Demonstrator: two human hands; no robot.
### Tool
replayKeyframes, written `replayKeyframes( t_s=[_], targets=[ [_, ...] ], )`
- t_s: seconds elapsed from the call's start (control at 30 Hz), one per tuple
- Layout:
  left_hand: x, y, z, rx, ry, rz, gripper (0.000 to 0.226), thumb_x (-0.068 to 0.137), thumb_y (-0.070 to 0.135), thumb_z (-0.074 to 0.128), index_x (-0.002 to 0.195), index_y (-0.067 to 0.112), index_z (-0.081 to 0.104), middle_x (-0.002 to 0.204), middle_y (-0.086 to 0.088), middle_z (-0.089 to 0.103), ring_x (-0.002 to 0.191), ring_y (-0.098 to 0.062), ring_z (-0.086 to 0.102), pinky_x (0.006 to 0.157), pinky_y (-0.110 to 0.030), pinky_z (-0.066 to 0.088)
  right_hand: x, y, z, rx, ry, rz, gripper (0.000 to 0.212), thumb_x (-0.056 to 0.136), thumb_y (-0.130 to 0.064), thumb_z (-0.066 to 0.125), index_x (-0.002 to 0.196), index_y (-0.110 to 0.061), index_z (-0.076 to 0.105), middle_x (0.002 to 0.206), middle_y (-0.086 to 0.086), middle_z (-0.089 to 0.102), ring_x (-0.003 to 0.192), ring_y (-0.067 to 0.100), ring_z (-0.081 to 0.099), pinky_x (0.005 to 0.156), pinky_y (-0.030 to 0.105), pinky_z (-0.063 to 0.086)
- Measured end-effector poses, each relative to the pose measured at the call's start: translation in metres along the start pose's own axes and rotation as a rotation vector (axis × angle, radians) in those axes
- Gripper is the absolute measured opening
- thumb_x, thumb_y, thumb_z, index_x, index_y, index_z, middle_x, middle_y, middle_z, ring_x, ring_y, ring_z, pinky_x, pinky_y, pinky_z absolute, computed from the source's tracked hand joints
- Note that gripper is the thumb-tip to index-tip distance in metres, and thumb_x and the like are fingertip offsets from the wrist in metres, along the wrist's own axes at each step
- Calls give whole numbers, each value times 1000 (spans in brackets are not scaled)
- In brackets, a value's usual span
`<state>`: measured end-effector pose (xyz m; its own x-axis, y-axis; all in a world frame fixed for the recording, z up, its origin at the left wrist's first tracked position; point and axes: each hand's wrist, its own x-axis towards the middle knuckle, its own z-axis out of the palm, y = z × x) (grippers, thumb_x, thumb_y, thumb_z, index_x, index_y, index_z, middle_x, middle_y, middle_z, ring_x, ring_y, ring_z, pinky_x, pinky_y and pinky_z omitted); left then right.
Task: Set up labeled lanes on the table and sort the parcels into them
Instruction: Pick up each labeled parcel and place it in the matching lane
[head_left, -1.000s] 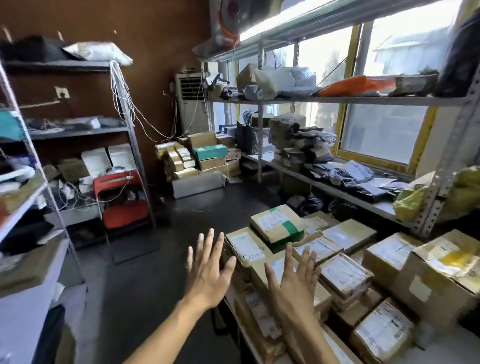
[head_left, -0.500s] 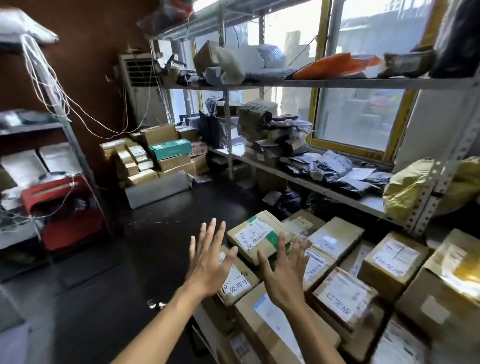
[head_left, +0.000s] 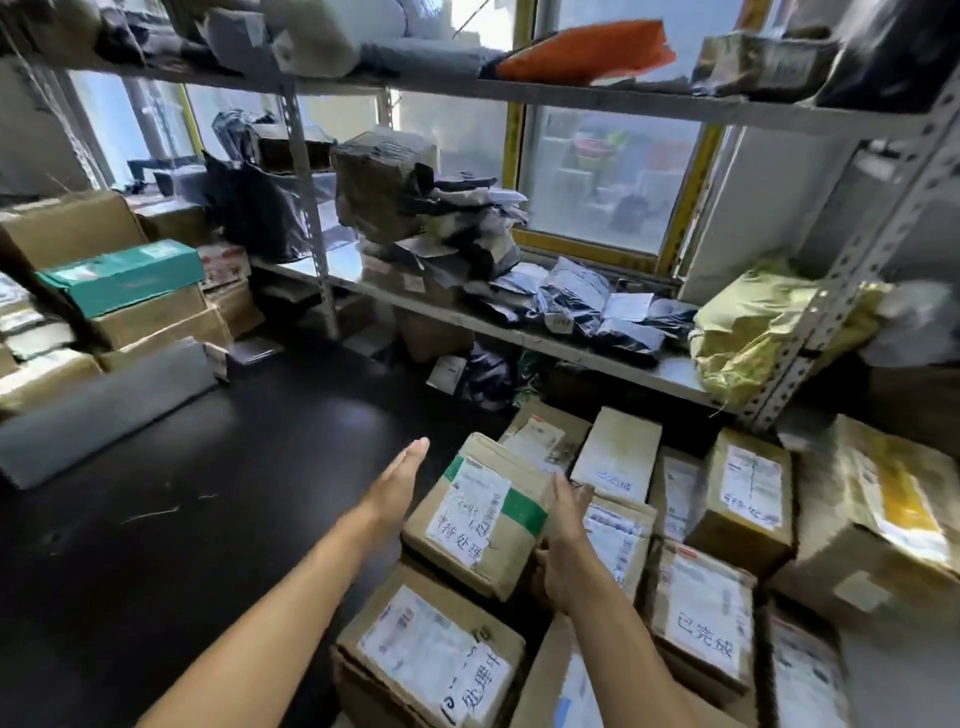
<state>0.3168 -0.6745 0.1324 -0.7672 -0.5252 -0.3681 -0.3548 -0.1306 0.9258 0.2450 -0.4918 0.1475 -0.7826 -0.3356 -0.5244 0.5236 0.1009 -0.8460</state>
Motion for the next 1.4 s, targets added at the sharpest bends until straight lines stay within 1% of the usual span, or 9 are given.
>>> replayKeyframes(
  t_s=[0.1, 0.27, 0.37, 0.47, 0.67, 0.83, 1.17, 1.3, 1.4],
  targets=[
    [26, 7, -7, 104, -139, -162, 64, 101, 66, 29, 156, 34, 28, 153, -10, 43, 137, -33, 45, 113, -48, 37, 21, 1, 14, -17, 66, 41, 52, 111, -52, 24, 100, -23, 65, 101, 3, 68, 81, 11, 58, 62, 27, 39],
    [52, -1, 1, 34, -448, -252, 70, 103, 65, 20, 120, 17, 68, 115, -15, 75, 104, -30, 73, 102, -47, 52, 53, 16, 37, -53, 152, 32, 92, 88, -88, 33, 146, -18, 49, 148, 15, 52, 125, 24, 59, 91, 34, 49],
    [55, 3, 0, 27, -495, -252, 74, 103, 66, 17, 124, 16, 66, 113, -13, 76, 105, -28, 73, 96, -44, 55, 35, 8, 46, -3, 128, 63, 61, 107, -62, 23, 115, -17, 63, 115, 12, 69, 94, 20, 66, 75, 31, 50],
    [56, 16, -5, 19, -519, -238, 73, 103, 65, 18, 116, 15, 69, 105, -13, 78, 91, -27, 76, 75, -37, 59, 33, 12, 48, 76, 114, 70, 71, 104, -68, 21, 124, -19, 68, 119, 14, 73, 107, 29, 69, 83, 36, 56],
    [46, 52, -7, -9, -520, -66, 61, 104, 62, 22, 99, 29, 74, 99, -6, 79, 87, -22, 77, 80, -39, 57, 15, -7, 42, 183, 154, -77, 76, 98, -78, 24, 119, -26, 75, 113, 6, 78, 110, 30, 72, 107, 54, 50],
    [20, 64, 8, -24, -576, 5, 57, 105, 59, 23, 100, 32, 73, 96, -5, 80, 86, -22, 77, 80, -40, 57, -40, -27, 16, 119, 251, -151, 53, 108, -60, 18, 84, -42, 61, 63, -22, 69, 76, 7, 59, 76, 37, 46],
    [-82, 55, 86, 48, -610, 65, 51, 104, 60, 27, 86, 38, 70, 73, 9, 77, 68, -11, 76, 79, -40, 55, -137, 6, -82, 115, 307, -296, 50, 108, -58, 19, 92, -40, 62, 65, -23, 72, 79, 3, 65, 66, 28, 47],
    [-160, 41, 148, 86, -678, 53, 62, 100, 67, 34, 104, 20, 75, 99, -18, 77, 89, -31, 75, 91, -51, 58, -168, 49, -149, 99, 241, -416, 66, 100, -73, 24, 138, -33, 60, 120, -3, 76, 107, 13, 74, 81, 29, 60],
    [-220, 26, 193, 97, -652, 93, 55, 104, 56, 37, 105, 11, 68, 110, -28, 69, 83, -31, 70, 84, -40, 61, -207, 77, -202, 81, 323, -412, 85, 86, -91, 28, 150, -39, 47, 129, -2, 72, 115, 20, 71, 92, 41, 61]
  ],
)
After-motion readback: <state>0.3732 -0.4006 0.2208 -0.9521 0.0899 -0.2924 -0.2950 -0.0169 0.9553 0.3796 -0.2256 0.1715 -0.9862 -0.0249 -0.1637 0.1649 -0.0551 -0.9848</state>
